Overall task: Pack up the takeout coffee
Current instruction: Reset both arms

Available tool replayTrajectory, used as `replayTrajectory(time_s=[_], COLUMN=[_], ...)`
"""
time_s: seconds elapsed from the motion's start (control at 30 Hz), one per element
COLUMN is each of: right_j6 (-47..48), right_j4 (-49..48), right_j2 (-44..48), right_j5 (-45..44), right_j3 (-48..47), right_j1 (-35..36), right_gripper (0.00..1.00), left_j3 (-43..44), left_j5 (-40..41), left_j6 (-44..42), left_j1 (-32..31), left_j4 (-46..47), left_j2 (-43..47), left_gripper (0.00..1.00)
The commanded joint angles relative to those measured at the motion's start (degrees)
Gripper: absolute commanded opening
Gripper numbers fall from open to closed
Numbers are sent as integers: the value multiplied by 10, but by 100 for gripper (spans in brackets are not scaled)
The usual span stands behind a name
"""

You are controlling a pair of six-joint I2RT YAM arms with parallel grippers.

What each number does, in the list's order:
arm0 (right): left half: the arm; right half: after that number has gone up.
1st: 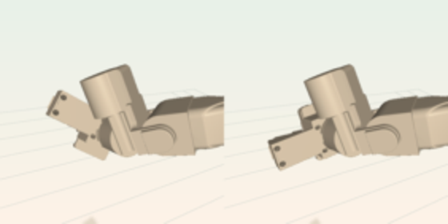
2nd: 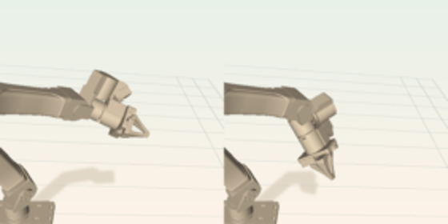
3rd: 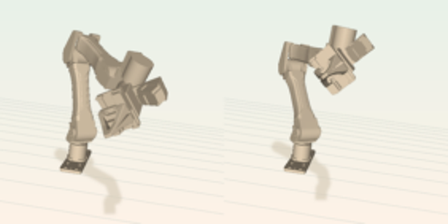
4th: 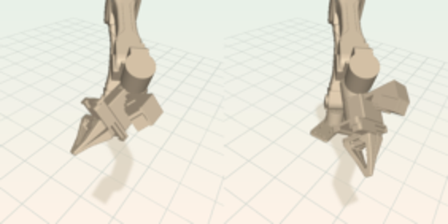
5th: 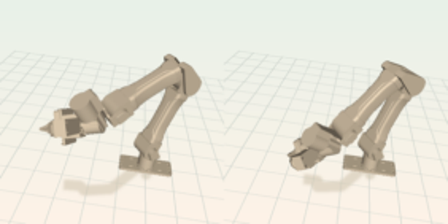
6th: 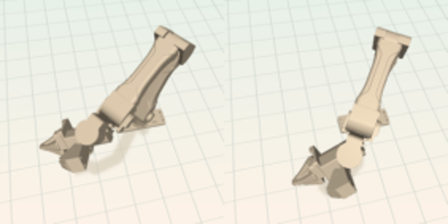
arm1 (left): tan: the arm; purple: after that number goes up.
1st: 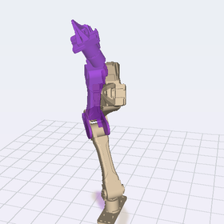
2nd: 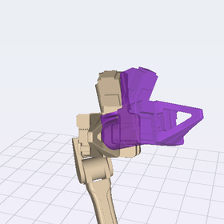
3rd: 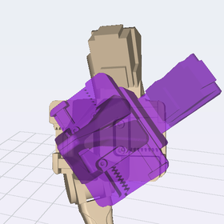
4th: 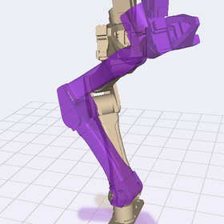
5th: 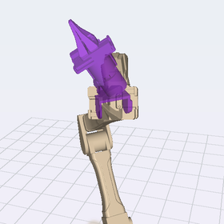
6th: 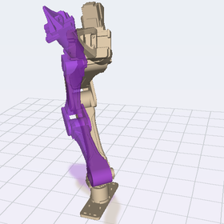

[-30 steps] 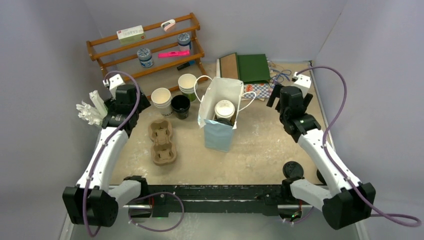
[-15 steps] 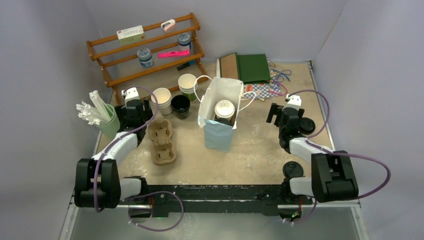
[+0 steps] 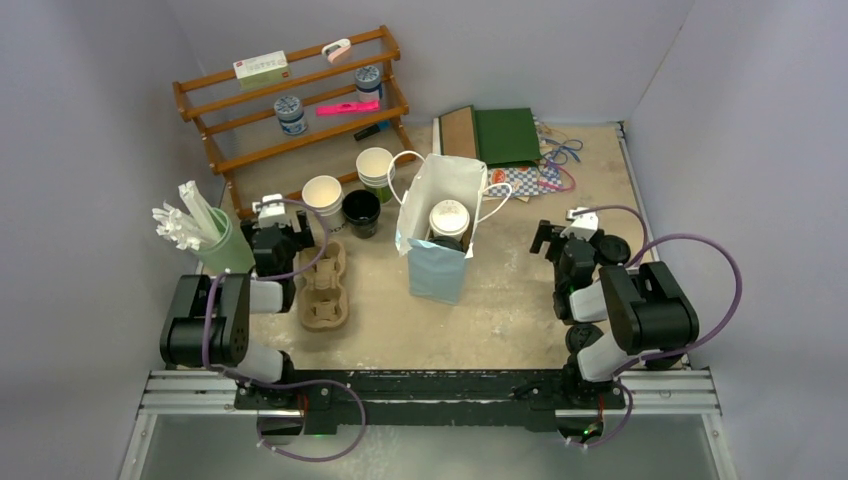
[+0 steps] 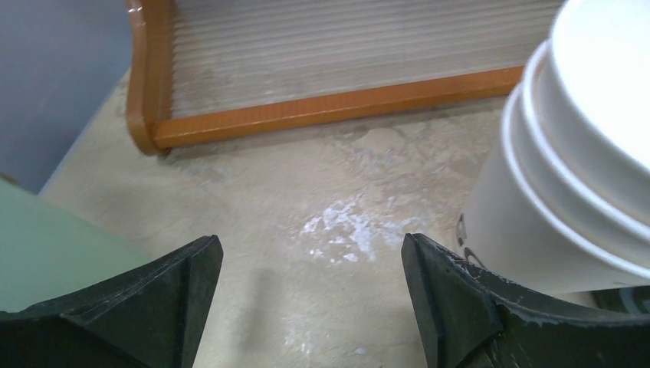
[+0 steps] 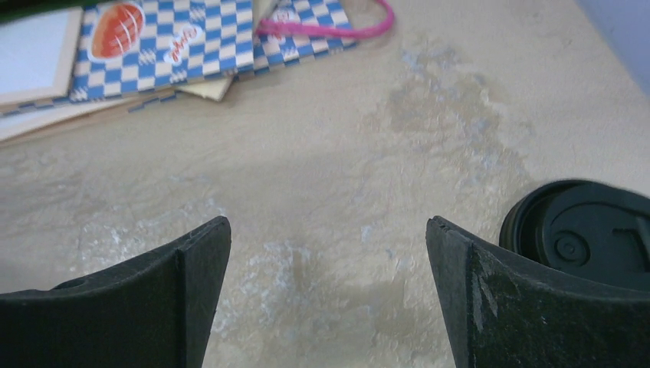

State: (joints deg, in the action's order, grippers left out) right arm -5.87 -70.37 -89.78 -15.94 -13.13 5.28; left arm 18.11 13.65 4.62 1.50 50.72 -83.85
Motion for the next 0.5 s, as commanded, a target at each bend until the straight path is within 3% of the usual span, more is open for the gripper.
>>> replayTrajectory(time_s=[0.0,0.07,0.1,0.2,0.27,0.33,0.37,0.47], right_j6=[27,13,18,20,21,21,21,21], right_j4=[-105,-28,-52,-43,-54,-49,-51,-52], right_j2=[-1,3,1,1,-4,-2,-3,-3], right_j5=[-13,1,-7,1,3,2,3,3], right_j3=[-6,-27,-19,-23,-22,-22,-22,-22], right_j1=[-2,-2,-2,-2,-2,-2,-2,-2], right_gripper=[99,99,99,99,99,99,99,99], left_j3=[-23,-11,-12,-36,-15,-26,-18,-25], left_j5=[-66,-69,-70,-56,-53,-42,-43,-43], left_j6=[-30,-42,-53,-103,-111,-116,-111,-112], left_j1=[-3,-11,-23,-61,-76,-78,-78,-78], left_j4=[149,126,139,250,169,223,188,212], left_j2=[-37,-37,-46,-104,-82,-100,-88,-96], left_gripper=[92,92,92,93,93,93,93,95])
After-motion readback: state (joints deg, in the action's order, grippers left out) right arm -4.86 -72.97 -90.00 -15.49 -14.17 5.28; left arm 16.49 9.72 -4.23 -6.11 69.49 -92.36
